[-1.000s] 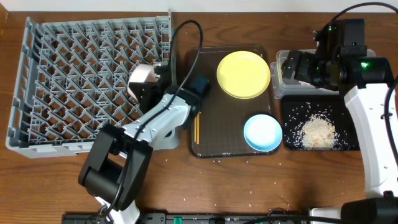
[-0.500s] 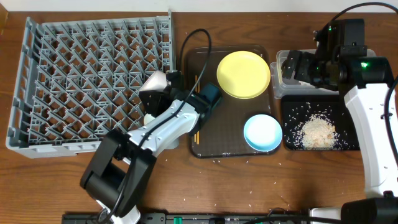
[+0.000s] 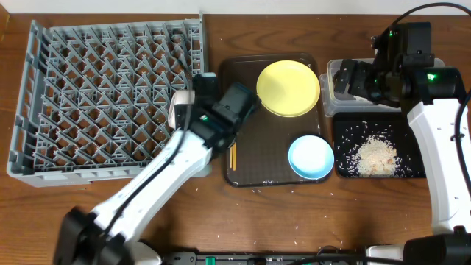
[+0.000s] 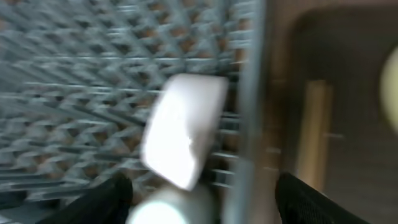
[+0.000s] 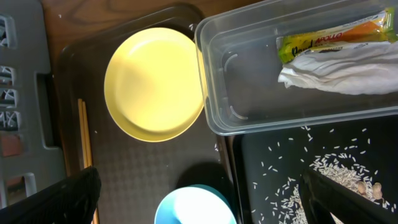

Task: Sort waste into correct bins and load items into the dishwasher
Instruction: 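Move the left gripper over the light blue bowl on the brown tray, then grasp the light blue bowl rim with the left gripper and lift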

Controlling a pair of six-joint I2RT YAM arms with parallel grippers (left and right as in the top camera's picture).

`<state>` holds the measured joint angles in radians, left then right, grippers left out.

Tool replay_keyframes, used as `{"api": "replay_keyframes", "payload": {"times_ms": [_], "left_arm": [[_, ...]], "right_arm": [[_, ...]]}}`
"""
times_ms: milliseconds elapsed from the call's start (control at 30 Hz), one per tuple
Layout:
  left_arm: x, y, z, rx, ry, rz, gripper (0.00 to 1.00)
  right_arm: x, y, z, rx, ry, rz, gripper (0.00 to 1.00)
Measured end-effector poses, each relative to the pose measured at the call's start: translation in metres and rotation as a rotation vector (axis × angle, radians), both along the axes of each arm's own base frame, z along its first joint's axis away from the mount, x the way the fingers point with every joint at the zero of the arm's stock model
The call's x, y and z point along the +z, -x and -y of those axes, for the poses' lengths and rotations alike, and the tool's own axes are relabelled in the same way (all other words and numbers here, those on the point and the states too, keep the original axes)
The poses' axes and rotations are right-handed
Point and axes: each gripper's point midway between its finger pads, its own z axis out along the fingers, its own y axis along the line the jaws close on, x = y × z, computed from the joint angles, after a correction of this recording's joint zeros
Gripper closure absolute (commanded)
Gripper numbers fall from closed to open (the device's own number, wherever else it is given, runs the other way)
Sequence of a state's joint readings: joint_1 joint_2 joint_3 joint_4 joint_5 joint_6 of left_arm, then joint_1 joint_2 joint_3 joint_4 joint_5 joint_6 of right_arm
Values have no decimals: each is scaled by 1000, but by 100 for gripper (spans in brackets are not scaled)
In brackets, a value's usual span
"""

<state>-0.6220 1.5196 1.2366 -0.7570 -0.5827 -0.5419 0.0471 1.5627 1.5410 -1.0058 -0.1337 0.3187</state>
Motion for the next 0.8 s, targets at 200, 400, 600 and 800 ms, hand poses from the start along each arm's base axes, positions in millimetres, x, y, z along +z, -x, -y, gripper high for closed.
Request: {"api": "replay_keyframes", "payload": {"times_ms": [200, 400, 600, 800], "left_arm": [[3, 8, 66, -155, 378, -73, 25], [-31, 28, 109, -211, 569, -281, 26], [-60, 40, 129, -214, 635, -423, 26], [-80, 45, 159, -273, 652, -462, 27]], "right_arm": [[0, 0, 0, 0, 0, 0, 1], [0, 0, 0, 0, 0, 0, 1], [0, 0, 0, 0, 0, 0, 1], [0, 0, 0, 0, 0, 0, 1]]}}
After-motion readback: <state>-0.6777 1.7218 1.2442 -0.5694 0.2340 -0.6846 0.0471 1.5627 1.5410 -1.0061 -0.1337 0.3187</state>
